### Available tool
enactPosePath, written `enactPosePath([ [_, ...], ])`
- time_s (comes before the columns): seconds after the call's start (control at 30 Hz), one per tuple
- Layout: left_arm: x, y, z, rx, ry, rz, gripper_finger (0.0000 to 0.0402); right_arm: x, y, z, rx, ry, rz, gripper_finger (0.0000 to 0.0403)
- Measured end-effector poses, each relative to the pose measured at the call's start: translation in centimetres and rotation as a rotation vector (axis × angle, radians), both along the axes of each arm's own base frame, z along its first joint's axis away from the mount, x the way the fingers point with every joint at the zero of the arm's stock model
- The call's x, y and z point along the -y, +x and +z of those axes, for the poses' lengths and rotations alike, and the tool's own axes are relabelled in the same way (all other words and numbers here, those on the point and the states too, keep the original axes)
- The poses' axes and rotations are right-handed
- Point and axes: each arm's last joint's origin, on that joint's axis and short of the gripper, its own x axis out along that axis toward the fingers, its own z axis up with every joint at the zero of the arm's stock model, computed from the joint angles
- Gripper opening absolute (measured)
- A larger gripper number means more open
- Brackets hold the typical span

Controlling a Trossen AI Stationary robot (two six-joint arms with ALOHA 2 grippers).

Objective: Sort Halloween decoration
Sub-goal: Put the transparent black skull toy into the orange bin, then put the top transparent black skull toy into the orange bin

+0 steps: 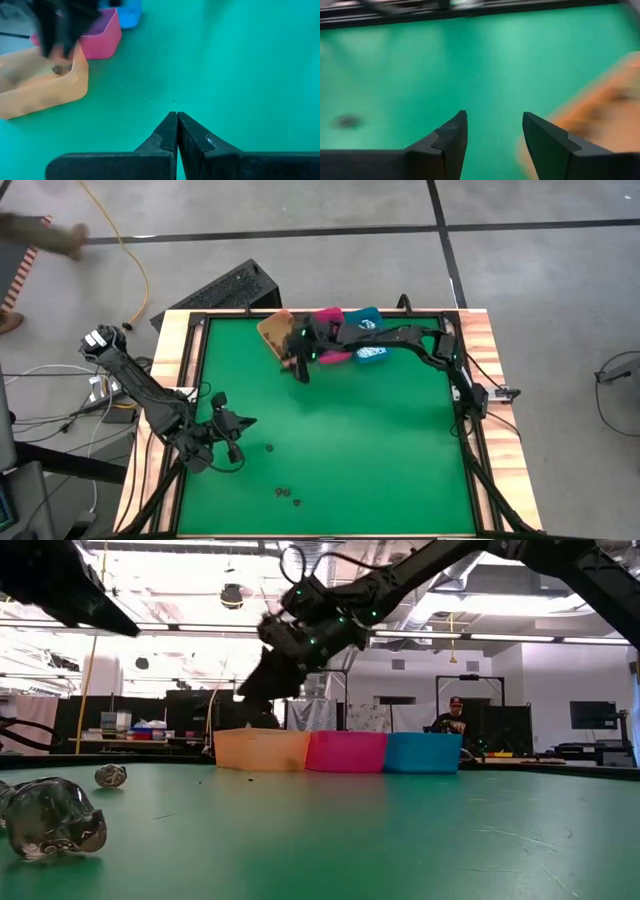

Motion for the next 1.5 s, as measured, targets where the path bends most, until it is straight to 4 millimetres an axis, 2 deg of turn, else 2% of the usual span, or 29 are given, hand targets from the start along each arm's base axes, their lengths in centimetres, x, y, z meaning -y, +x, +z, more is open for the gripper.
enactPosePath([
  [0.1,-0.5,-1.1,0.9,0.037,0.002,0.003,0.0000,-3.2,0.6,-0.2,-0.022,0.067,0.120,0.0213],
  [0.2,-1.2,-2.2,2.0,0.101,-0.006,0.034,0.0000,-7.4,1.4,-0.5,-0.038,0.060,0.208,0.0204],
  [0.43,-2.3,-3.4,3.2,0.148,-0.037,0.038,0.0000,-18.0,3.9,-3.5,0.044,-0.072,0.332,0.0216],
  [0.5,-2.4,-3.5,3.3,0.151,-0.040,0.036,0.0000,-20.0,4.4,-4.7,0.082,-0.106,0.332,0.0227],
  [0.6,-2.4,-3.6,3.2,0.141,-0.043,0.031,0.0000,-21.9,4.8,-6.4,0.097,-0.124,0.329,0.0243],
  [0.8,-2.4,-3.6,3.1,0.129,-0.048,0.021,0.0000,-23.4,5.2,-8.9,0.100,-0.103,0.320,0.0255],
  [1.0,-2.4,-3.6,3.1,0.131,-0.054,0.024,0.0000,-22.1,5.7,-11.9,0.045,-0.024,0.250,0.0255],
  [1.17,-2.3,-3.6,3.1,0.130,-0.058,0.020,0.0000,-21.8,5.9,-13.2,0.015,0.047,0.202,0.0249],
  [1.3,-2.3,-3.6,3.1,0.130,-0.058,0.017,0.0000,-21.8,5.8,-13.5,0.002,0.002,0.223,0.0213],
  [1.5,-2.3,-3.6,3.1,0.129,-0.064,0.016,0.0000,-21.7,5.8,-13.6,-0.001,-0.028,0.240,0.0120],
])
